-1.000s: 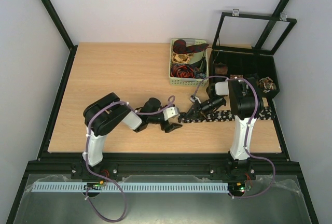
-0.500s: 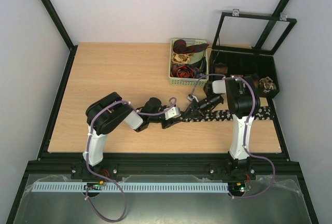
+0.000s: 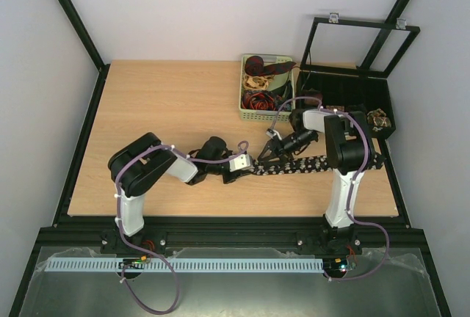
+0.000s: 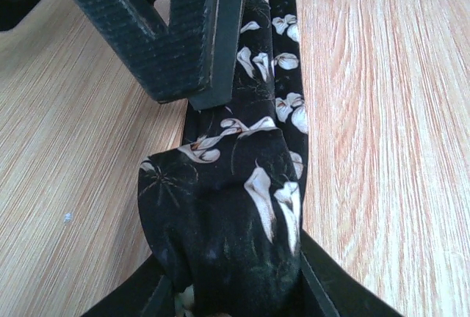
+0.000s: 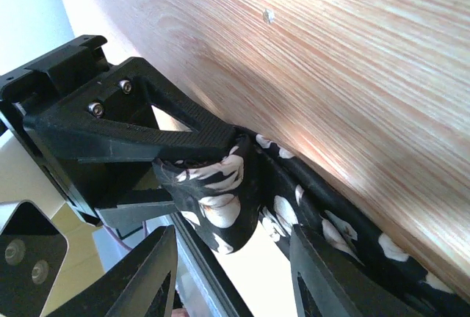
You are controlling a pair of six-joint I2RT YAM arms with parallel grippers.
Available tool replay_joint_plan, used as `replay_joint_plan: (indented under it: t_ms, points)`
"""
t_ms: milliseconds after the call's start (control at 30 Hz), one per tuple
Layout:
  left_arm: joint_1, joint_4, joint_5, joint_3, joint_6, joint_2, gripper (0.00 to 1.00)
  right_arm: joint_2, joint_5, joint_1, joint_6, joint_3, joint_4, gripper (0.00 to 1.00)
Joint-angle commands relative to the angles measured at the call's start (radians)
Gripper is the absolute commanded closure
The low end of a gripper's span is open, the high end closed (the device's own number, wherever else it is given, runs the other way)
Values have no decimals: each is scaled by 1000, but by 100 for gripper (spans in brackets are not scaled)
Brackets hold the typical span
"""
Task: Roll the ties
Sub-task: Roll the tie at the center of the board.
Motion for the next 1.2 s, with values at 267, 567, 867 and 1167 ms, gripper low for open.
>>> replay_joint_plan:
  t_ms: [267, 567, 867, 1167]
  points:
    - [5, -176, -4, -4, 59, 17, 73, 24, 54, 80, 79, 33, 34, 76]
    - [52, -103, 10, -10, -63, 5, 45, -32, 141, 62, 52, -66, 16, 99]
    - [55, 140, 148, -127, -118, -49, 17, -4, 192, 57, 111, -150, 185, 99]
    - [-10, 344, 111, -55, -248, 95, 20, 36, 232, 61, 120, -181, 281, 99]
